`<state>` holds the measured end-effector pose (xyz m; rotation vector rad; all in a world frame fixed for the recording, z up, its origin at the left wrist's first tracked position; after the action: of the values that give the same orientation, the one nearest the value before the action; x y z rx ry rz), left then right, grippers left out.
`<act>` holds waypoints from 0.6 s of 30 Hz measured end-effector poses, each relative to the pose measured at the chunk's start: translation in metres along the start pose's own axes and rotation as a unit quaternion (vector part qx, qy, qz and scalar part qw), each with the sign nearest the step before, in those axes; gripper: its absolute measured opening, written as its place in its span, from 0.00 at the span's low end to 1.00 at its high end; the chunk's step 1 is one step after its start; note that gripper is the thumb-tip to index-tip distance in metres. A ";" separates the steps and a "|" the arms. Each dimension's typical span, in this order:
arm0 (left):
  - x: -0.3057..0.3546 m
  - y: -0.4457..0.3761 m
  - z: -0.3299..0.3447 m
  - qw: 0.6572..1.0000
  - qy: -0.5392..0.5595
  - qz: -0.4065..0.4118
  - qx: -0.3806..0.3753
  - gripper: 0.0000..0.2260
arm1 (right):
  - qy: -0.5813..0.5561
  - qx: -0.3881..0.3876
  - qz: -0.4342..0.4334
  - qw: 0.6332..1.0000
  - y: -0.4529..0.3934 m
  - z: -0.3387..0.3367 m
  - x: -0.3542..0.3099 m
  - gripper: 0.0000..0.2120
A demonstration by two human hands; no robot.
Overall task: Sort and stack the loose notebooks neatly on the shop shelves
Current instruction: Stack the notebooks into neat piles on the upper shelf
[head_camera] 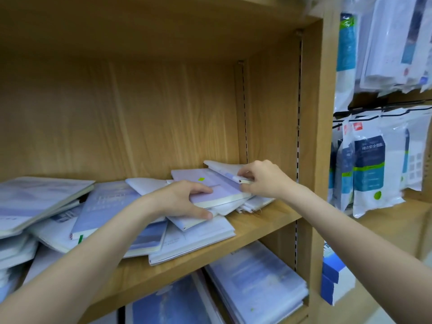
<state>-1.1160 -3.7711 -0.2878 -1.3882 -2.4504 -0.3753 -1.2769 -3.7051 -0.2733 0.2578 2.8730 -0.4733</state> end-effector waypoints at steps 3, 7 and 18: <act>0.000 0.002 -0.001 1.000 0.010 0.007 0.002 0.28 | -0.101 0.074 0.011 0.992 0.010 -0.020 0.009 0.12; 0.001 -0.001 -0.001 1.000 0.000 0.010 0.004 0.27 | -0.147 0.210 0.014 0.966 0.019 -0.064 0.032 0.18; 0.002 -0.004 0.002 0.999 -0.044 0.004 0.024 0.25 | -0.044 -0.069 -0.040 0.996 0.028 0.001 0.038 0.29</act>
<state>-1.1210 -3.7710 -0.2891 -1.4230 -2.5061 -0.2559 -1.3072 -3.6743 -0.2920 0.0970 2.8226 -0.2888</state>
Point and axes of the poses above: each hand's wrist, its own y-axis away from the middle knuckle, its own z-axis out of the palm, x = y × z, the point moved 7 cm from there along -y, towards the middle knuckle, and after that the axes turned 8 degrees about -x, right-handed, at the moved point
